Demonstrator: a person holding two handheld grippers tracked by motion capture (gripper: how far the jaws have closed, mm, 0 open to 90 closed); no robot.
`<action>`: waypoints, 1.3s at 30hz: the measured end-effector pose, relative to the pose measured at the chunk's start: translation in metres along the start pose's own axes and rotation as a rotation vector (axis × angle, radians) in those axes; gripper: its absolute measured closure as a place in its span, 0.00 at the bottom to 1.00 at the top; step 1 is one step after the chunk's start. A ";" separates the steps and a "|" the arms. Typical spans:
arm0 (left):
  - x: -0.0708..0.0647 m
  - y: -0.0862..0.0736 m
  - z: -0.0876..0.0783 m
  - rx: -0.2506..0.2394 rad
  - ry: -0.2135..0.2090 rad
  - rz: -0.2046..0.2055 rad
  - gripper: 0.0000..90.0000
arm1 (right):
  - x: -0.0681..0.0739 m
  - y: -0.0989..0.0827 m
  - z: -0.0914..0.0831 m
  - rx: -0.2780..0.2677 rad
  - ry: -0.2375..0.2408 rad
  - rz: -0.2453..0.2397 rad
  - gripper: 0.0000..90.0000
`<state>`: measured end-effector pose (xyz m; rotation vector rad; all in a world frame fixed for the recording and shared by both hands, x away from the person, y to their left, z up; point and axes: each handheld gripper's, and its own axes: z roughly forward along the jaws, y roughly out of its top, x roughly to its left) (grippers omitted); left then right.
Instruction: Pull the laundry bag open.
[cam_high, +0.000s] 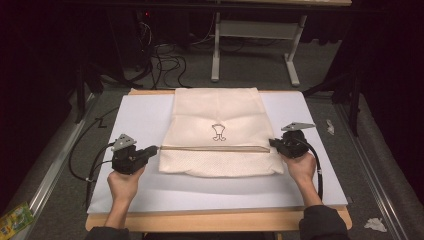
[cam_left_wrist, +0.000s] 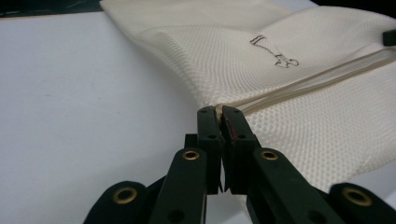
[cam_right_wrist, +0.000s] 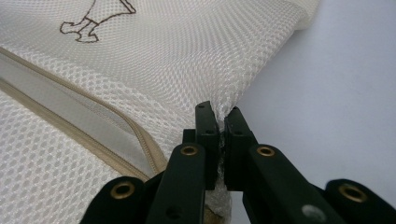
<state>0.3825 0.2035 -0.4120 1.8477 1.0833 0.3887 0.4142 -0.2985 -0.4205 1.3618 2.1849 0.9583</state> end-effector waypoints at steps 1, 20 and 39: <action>0.000 0.000 0.000 0.000 0.000 0.000 0.97 | -0.002 0.000 0.001 0.000 0.000 0.003 0.99; 0.002 -0.009 -0.003 0.001 -0.089 -0.035 0.97 | -0.004 -0.013 -0.003 0.014 0.119 0.075 0.98; 0.005 -0.024 0.004 0.054 -0.082 -0.053 0.96 | -0.002 -0.033 0.008 0.038 0.160 0.093 0.97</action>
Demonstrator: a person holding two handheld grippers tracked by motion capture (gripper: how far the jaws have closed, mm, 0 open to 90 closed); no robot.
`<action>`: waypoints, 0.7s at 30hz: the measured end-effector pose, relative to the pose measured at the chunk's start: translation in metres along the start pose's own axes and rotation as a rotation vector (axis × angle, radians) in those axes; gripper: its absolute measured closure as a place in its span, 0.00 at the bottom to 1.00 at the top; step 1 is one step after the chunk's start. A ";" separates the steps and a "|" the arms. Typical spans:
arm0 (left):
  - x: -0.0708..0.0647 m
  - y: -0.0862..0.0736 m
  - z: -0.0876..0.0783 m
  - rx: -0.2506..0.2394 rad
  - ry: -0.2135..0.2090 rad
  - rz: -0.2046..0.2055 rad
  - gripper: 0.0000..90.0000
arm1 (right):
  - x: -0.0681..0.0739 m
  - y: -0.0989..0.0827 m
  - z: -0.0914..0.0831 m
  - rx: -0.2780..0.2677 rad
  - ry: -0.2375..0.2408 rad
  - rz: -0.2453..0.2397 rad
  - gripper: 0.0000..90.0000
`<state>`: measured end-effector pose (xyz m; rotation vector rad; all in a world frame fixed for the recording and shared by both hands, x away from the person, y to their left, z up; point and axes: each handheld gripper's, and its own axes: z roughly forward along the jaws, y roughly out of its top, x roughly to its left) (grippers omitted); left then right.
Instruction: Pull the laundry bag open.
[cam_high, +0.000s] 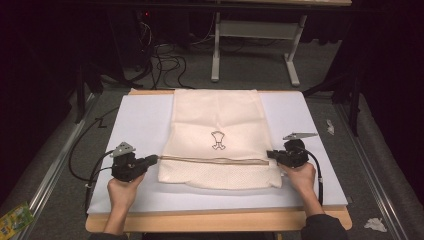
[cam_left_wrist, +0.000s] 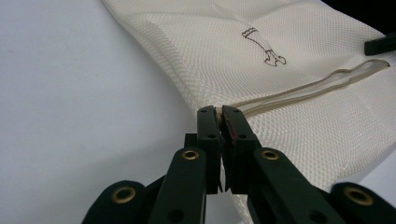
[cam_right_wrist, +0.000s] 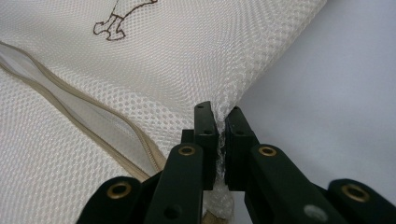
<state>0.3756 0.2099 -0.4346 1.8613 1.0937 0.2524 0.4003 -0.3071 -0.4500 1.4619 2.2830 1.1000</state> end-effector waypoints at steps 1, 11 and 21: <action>0.000 0.000 0.001 0.005 0.006 0.005 0.96 | 0.000 -0.001 0.000 0.000 0.002 -0.002 0.97; -0.003 -0.006 0.013 0.055 0.041 0.024 0.96 | 0.001 -0.008 0.007 0.018 -0.008 -0.012 0.95; -0.002 -0.012 0.016 0.080 0.053 0.019 0.96 | 0.004 -0.010 0.008 0.027 -0.037 -0.034 0.91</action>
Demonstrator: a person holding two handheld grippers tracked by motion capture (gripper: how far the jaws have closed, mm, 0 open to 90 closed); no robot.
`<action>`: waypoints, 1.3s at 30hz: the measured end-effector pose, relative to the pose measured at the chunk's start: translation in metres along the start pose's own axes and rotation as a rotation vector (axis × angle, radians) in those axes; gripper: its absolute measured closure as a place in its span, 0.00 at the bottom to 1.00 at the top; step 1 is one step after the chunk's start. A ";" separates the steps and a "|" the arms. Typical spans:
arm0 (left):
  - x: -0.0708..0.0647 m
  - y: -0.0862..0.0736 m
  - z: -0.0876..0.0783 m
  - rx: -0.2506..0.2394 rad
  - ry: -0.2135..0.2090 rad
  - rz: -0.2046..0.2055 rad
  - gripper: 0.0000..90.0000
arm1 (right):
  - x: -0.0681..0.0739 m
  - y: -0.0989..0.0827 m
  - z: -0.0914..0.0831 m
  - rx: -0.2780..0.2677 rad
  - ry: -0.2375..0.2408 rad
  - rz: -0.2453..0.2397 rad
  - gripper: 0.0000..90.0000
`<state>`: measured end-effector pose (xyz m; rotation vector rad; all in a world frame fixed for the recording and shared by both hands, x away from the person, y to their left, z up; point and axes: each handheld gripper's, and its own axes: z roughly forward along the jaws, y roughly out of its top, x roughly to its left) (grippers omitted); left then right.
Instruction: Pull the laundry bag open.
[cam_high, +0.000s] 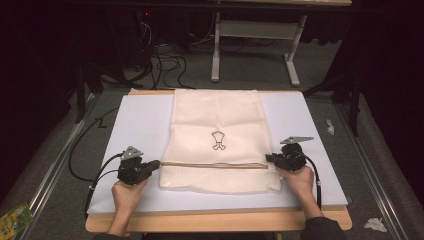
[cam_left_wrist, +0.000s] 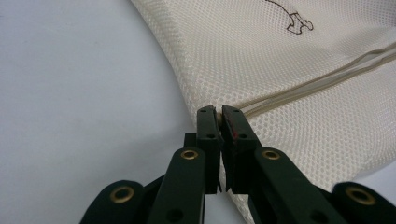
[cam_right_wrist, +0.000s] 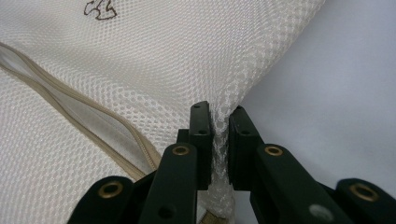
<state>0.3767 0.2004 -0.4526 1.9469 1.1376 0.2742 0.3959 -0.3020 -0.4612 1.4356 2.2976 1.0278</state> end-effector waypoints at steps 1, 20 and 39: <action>0.000 -0.001 0.001 -0.003 -0.003 -0.006 0.96 | 0.001 0.000 0.000 0.004 -0.007 -0.010 0.91; -0.005 0.005 -0.007 -0.074 0.069 0.035 0.76 | 0.010 0.004 -0.013 -0.067 -0.123 -0.057 0.73; 0.008 0.009 -0.026 -0.194 0.064 0.018 0.72 | -0.012 -0.011 -0.051 -0.214 -0.129 0.024 0.74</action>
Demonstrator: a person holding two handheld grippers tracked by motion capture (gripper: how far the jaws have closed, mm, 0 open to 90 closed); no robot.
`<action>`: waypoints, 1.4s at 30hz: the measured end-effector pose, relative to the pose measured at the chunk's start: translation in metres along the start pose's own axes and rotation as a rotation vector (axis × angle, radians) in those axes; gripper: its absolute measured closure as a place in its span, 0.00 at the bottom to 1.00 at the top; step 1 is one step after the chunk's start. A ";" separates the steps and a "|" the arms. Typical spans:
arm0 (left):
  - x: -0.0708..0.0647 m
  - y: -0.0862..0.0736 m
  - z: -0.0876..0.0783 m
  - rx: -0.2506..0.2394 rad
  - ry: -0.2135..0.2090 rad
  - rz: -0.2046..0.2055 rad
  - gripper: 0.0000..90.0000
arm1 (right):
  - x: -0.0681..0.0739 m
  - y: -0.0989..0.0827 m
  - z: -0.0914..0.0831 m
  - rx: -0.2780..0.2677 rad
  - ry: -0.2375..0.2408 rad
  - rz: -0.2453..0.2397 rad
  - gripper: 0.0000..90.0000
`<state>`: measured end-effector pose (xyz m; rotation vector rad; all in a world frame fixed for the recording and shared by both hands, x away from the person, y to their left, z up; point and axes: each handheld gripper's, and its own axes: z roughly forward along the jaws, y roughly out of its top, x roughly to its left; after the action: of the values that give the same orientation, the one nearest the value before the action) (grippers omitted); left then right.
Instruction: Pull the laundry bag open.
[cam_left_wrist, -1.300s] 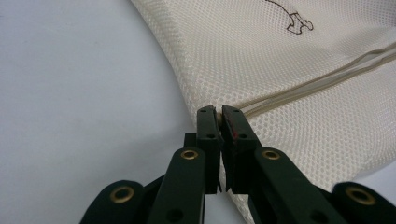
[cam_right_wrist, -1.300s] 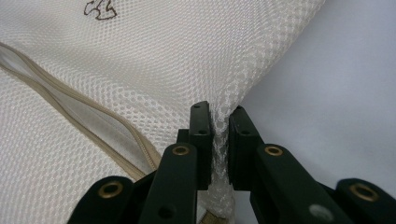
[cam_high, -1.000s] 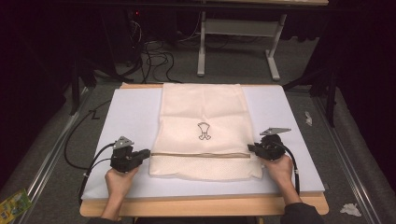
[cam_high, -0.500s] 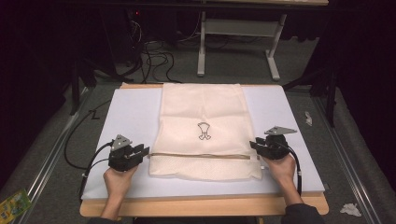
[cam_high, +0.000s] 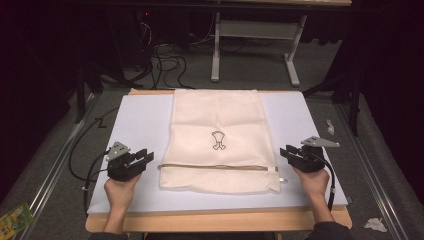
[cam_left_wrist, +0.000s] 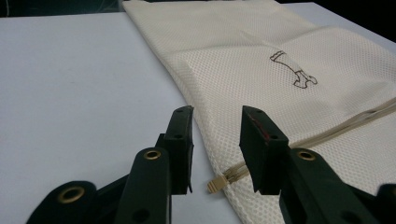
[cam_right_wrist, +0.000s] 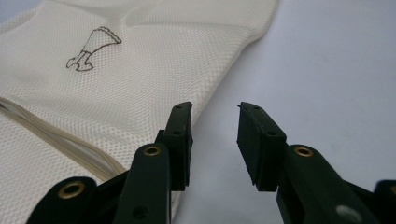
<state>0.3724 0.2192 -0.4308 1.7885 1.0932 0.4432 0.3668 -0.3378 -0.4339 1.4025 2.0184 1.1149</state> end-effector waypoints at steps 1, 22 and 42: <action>0.002 0.000 0.000 -0.006 0.004 -0.004 0.72 | -0.002 -0.001 -0.002 -0.007 -0.003 0.008 0.74; 0.026 -0.006 0.006 -0.006 0.090 -0.045 0.69 | -0.040 -0.019 -0.018 -0.040 -0.055 0.131 0.71; 0.041 -0.014 0.026 0.014 0.137 -0.070 0.67 | -0.060 -0.036 -0.009 -0.017 -0.108 0.198 0.71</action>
<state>0.4059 0.2409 -0.4617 1.7464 1.2533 0.5229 0.3635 -0.4020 -0.4627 1.6457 1.8227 1.1082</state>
